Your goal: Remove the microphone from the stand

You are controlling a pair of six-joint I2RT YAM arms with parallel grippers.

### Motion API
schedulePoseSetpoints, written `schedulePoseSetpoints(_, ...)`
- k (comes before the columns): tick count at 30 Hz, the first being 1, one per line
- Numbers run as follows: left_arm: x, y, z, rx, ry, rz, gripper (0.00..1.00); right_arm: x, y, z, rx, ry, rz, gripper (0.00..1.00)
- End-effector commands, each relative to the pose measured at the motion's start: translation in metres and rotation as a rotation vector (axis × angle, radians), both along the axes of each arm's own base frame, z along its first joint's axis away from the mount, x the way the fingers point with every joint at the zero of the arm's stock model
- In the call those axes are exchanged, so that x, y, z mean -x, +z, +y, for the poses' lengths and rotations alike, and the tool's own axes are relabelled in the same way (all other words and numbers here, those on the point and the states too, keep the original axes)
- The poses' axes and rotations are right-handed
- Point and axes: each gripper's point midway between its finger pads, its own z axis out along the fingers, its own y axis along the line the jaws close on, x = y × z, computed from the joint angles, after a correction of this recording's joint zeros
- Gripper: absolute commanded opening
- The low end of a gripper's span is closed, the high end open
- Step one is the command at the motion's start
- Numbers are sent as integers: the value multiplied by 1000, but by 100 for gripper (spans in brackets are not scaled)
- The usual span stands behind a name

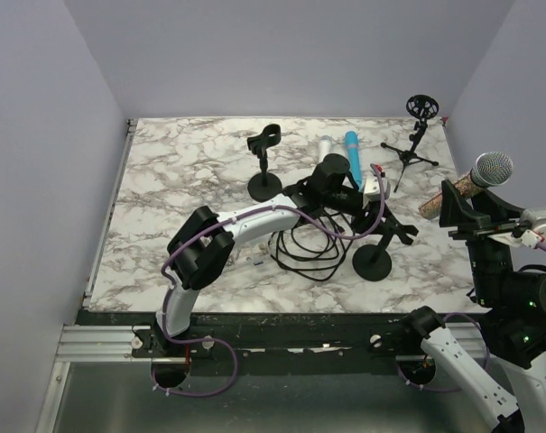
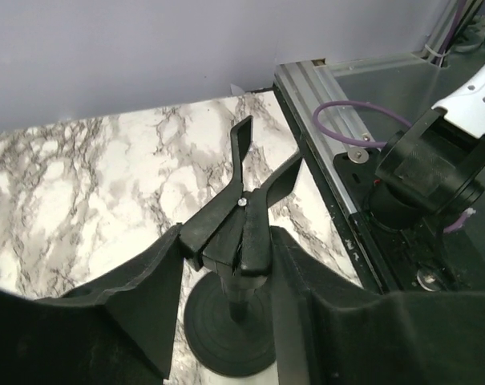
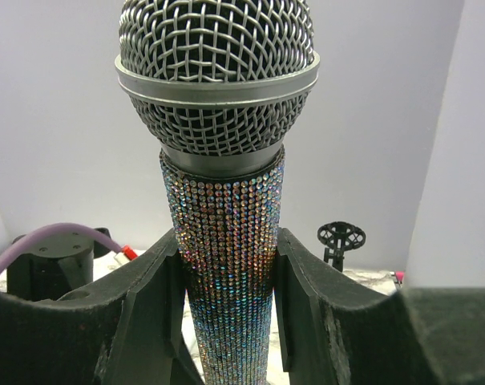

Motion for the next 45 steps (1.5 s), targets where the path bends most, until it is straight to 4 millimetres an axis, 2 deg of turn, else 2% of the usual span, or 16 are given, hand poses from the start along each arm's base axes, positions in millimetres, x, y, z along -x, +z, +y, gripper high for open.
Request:
schedulePoseSetpoints(1,-17,-60,7,-233,120,108,48,-1,5,0,-19,-2,-21,1)
schedulePoseSetpoints(3,-16,-52,8,-217,119,100,72,-2,4,1,-18,2,-17,1)
schedulePoseSetpoints(5,-14,-44,10,-196,118,89,87,-3,3,1,-15,1,-16,1)
schedulePoseSetpoints(7,-13,-40,11,-186,116,82,97,-3,2,1,-13,-2,-16,1)
schedulePoseSetpoints(8,-12,-37,12,-182,114,78,99,-3,3,1,-13,-2,-16,1)
schedulePoseSetpoints(18,-9,-6,22,-145,124,39,99,-4,1,1,-11,-4,-14,1)
schedulePoseSetpoints(26,-19,38,52,-107,226,23,99,-18,-2,12,-14,15,10,1)
schedulePoseSetpoints(30,-26,64,74,-87,322,52,99,-36,-8,19,-37,16,58,1)
schedulePoseSetpoints(31,-28,64,81,-110,350,68,99,-39,-4,21,-53,19,46,1)
schedulePoseSetpoints(39,-31,93,136,-203,542,-11,98,-87,-14,36,-90,-27,147,1)
schedulePoseSetpoints(41,-39,101,153,-235,638,-32,98,-102,-17,41,-95,-42,185,1)
schedulePoseSetpoints(45,-58,102,190,-350,838,-48,99,-131,-30,51,-114,-67,267,1)
